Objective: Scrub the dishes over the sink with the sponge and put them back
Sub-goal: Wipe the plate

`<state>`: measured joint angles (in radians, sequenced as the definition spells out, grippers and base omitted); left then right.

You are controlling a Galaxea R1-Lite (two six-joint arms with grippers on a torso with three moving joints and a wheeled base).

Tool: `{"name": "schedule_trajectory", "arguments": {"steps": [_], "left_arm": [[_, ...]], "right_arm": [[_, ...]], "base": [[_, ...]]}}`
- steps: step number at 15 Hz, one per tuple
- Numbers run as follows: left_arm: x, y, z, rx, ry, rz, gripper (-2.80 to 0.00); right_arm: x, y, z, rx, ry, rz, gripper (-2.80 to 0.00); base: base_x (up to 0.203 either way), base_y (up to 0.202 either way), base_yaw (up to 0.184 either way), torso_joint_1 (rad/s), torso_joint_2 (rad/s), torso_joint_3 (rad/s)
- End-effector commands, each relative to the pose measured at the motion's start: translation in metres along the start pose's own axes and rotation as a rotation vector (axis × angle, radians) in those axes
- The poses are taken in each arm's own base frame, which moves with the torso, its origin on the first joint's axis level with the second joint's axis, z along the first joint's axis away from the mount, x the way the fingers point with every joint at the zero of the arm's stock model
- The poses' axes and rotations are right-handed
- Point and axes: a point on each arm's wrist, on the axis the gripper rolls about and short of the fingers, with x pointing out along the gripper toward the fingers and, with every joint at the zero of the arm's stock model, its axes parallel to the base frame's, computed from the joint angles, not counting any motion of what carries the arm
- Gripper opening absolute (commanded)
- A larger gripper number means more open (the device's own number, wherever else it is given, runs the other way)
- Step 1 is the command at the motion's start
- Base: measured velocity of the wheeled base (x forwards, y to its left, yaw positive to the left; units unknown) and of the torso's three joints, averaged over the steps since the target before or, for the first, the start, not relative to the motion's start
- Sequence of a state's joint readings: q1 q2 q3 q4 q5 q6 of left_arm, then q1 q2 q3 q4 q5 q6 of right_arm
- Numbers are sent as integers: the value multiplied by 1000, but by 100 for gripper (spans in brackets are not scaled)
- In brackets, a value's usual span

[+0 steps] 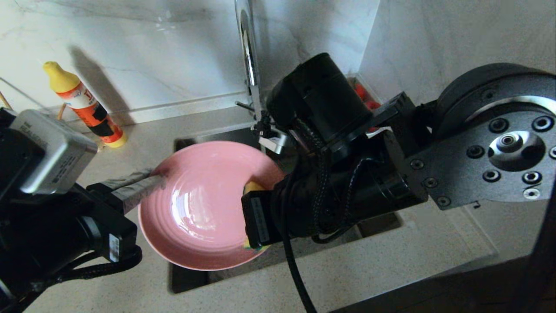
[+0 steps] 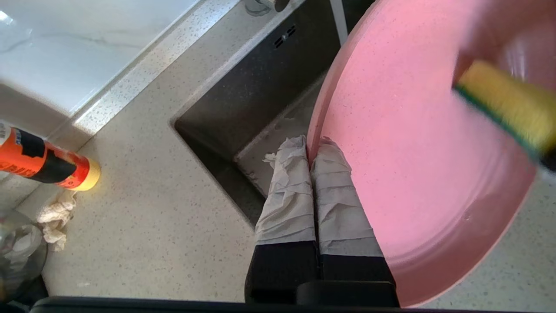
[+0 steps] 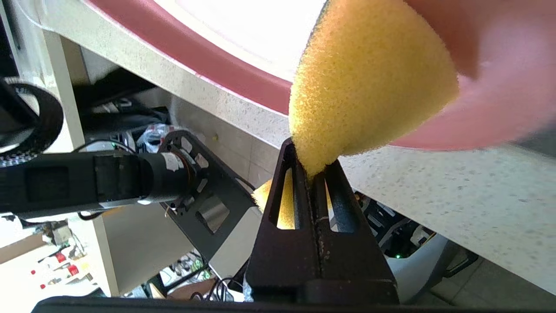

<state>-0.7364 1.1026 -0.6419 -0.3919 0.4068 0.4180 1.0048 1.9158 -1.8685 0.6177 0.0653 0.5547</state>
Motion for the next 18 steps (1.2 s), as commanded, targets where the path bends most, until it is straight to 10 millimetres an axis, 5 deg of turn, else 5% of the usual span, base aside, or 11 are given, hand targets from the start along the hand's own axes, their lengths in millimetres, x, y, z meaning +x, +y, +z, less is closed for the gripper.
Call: {"name": "schedule_trajectory", "arguments": {"steps": [1,7,13,18], "left_arm": [[0,-1,-1,4,5,1,-280],[4,-6,-11,-17,48,-17,-280],[25,-24,-27,-174,169,-53,-280],[40,-39,-47,-335,320,-60,-280]], "right_arm": [[-14,-2,4,9,-28,3,-280],[-42,-4,7,15,-68,15,-280],[-112,15,-1,-35,-169,133,-280],[-156,1,-3,-12,-261,129,-280]], "base": [[0,0,0,0,0,0],[0,0,0,0,0,0],[0,0,0,0,0,0],[0,0,0,0,0,0]]}}
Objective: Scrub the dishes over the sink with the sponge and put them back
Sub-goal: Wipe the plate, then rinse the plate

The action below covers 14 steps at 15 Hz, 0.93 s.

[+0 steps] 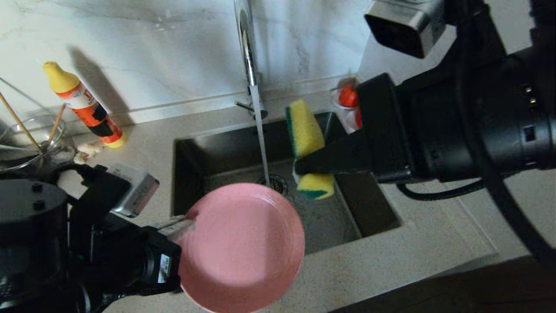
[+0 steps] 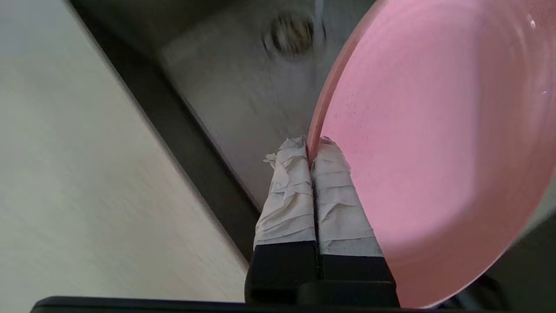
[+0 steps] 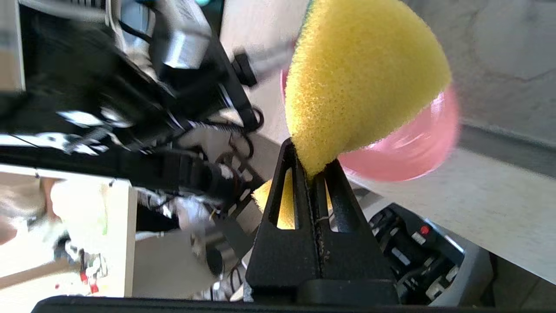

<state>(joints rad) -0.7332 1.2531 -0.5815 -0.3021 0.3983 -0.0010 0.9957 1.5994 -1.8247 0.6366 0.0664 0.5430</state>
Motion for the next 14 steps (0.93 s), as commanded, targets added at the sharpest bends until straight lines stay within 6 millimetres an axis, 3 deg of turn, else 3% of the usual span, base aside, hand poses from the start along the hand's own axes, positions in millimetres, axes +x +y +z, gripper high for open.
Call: {"name": "schedule_trajectory", "arguments": {"steps": [1,5,9,14], "left_arm": [[19,-6,-7,-83,71,16,-280],[57,2,-5,-252,132,79,-280],[93,7,-4,-369,168,139,-280],[136,14,8,-534,153,179,-280]], "right_arm": [[-28,-7,2,14,-53,-10,-280],[-50,-18,0,32,-93,-43,-280],[-56,-34,-3,59,-108,-108,-280],[-63,-40,-13,65,-88,-118,-280]], "base": [[0,0,0,0,0,0],[0,0,0,0,0,0],[0,0,0,0,0,0],[0,0,0,0,0,0]]}}
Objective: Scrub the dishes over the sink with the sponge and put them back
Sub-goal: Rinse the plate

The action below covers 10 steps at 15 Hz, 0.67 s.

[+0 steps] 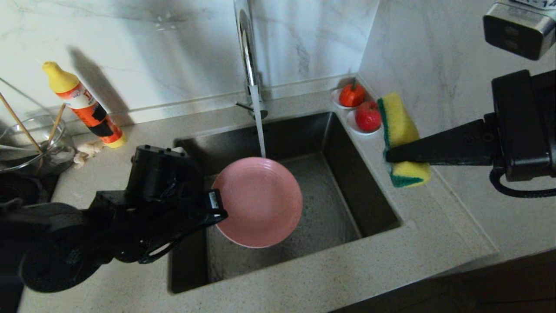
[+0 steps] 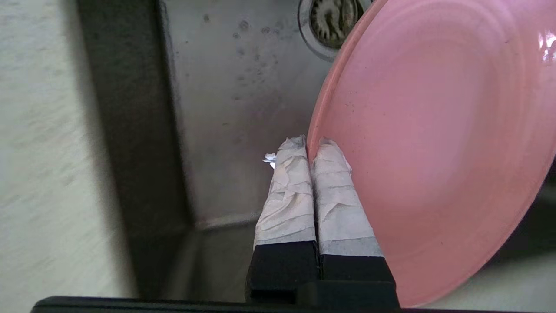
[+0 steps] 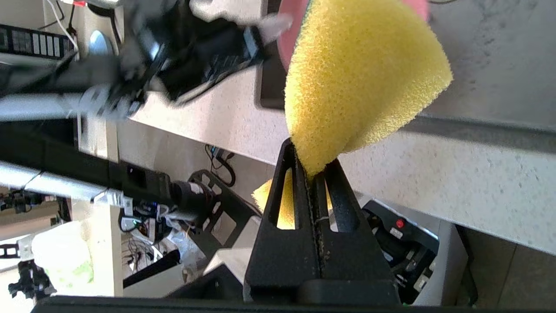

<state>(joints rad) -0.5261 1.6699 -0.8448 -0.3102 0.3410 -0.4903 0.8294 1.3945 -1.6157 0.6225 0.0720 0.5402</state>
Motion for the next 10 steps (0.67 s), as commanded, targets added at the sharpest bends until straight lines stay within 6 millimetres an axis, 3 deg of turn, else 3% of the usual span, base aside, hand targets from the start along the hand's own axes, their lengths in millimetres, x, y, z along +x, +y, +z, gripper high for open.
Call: {"name": "schedule_trajectory", "arguments": {"steps": [1,7,10], "left_arm": [[22,-3,2,-39,18,-7,-280],[60,-12,22,-136,-76,-35,-280],[68,-13,29,-178,-122,-53,-280]], "right_arm": [[-6,-2,-4,3,5,-1,-280],[-6,-12,-21,-4,59,-25,-280],[-7,-14,-25,-4,73,-27,-280]], "base": [[0,0,0,0,0,0],[0,0,0,0,0,0],[0,0,0,0,0,0]]}}
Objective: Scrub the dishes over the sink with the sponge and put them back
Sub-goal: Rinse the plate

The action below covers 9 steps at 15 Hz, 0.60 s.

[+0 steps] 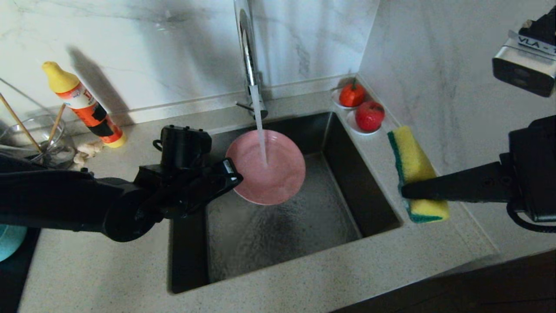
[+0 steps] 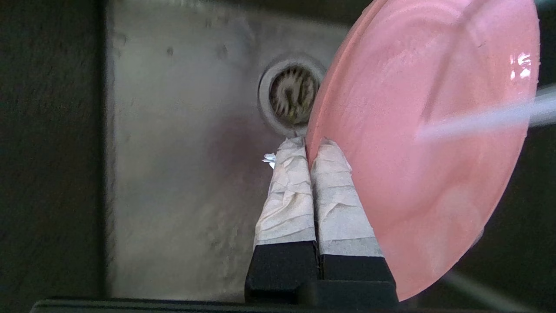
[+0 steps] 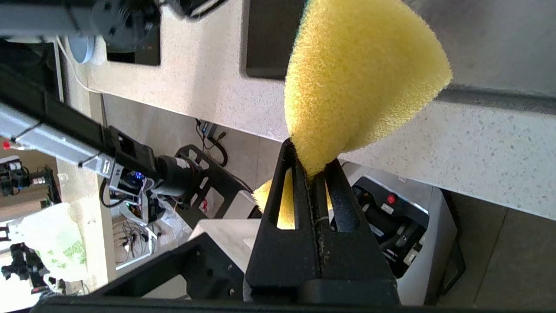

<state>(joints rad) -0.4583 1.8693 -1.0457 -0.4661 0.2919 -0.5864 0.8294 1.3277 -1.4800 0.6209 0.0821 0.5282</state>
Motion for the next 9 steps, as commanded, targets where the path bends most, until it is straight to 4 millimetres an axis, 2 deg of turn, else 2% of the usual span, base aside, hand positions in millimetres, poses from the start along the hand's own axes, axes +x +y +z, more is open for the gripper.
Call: {"name": "schedule_trajectory", "arguments": {"steps": [1,5,9], "left_arm": [[10,2,-5,-7,8,9,-280],[12,5,-13,5,56,4,-280],[4,11,-18,14,80,14,-280]], "right_arm": [[-1,-3,-5,4,16,-4,-280],[-1,-4,-6,6,21,-8,-280],[-1,-3,-6,5,22,-4,-280]], "base": [[0,0,0,0,0,0],[0,0,0,0,0,0],[0,0,0,0,0,0]]}}
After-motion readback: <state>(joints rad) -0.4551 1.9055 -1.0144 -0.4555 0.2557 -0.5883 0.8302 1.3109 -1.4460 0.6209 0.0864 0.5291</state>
